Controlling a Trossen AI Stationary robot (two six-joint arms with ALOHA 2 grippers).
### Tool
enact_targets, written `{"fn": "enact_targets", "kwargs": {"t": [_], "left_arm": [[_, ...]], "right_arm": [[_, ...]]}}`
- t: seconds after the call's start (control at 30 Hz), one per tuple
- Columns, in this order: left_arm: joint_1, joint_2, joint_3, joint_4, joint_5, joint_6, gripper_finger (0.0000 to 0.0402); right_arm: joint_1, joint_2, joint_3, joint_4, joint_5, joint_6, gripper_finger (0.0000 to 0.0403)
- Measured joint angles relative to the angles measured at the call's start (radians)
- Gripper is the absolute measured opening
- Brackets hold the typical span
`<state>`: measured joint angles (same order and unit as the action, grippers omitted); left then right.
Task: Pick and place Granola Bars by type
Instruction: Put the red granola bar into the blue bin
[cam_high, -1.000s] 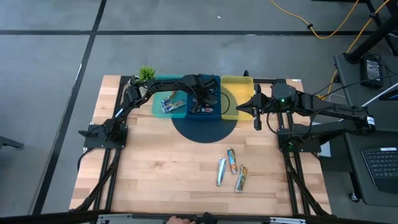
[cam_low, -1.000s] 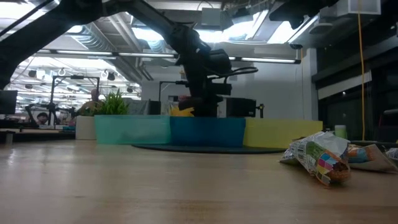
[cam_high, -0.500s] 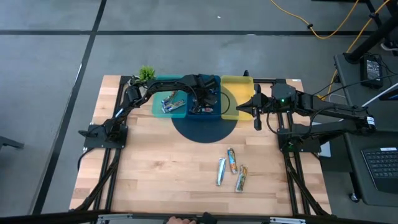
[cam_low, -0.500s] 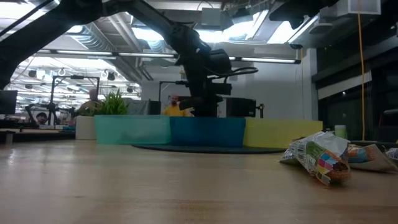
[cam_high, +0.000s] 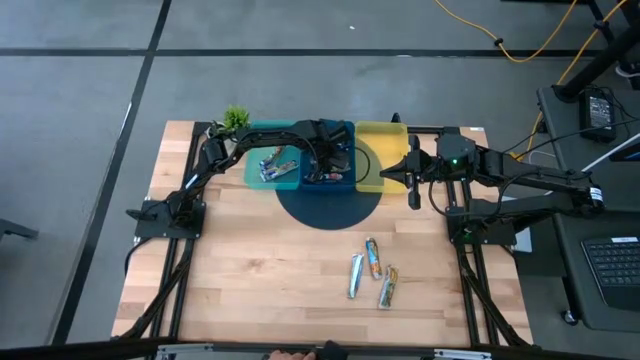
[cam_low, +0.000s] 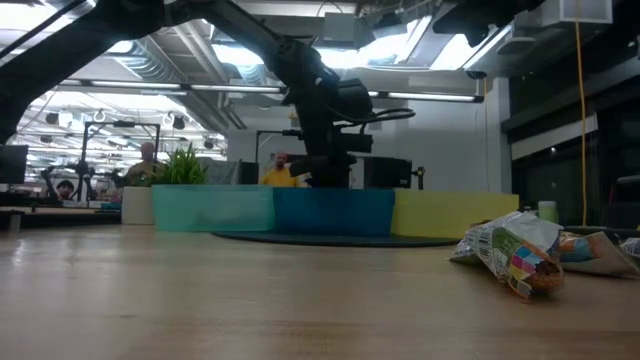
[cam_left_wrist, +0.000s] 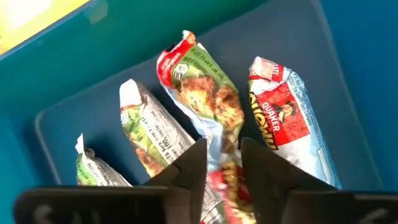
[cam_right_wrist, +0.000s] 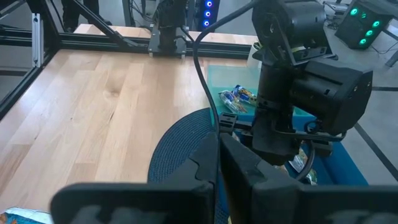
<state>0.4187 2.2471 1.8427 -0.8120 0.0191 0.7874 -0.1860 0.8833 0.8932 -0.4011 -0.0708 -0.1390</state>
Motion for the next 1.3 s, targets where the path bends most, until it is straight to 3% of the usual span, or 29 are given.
{"fn": "enact_targets", "kwargs": {"t": [0.27, 0.7, 0.83, 1.03, 1.3], "left_arm": [[0.0, 0.0, 0.0, 0.0, -0.028, -0.007, 0.0136], [-0.001, 0.0, 0.0, 0.0, -0.014, -0.051, 0.0133], [-0.002, 0.0, 0.0, 0.0, 0.002, -0.071, 0.0106], [-0.011, -0.001, 0.0, -0.001, 0.003, -0.076, 0.0015], [-0.026, -0.002, 0.0, -0.016, 0.02, -0.094, 0.0002]], "right_arm": [[0.0, 0.0, 0.0, 0.0, 0.0, 0.0, 0.0019], [0.0, 0.0, 0.0, 0.0, 0.0, 0.003, 0.002], [0.0, 0.0, 0.0, 0.0, 0.0, 0.003, 0.002], [0.0, 0.0, 0.0, 0.0, 0.0, 0.004, 0.002], [0.0, 0.0, 0.0, 0.0, 0.0, 0.004, 0.0019]]}}
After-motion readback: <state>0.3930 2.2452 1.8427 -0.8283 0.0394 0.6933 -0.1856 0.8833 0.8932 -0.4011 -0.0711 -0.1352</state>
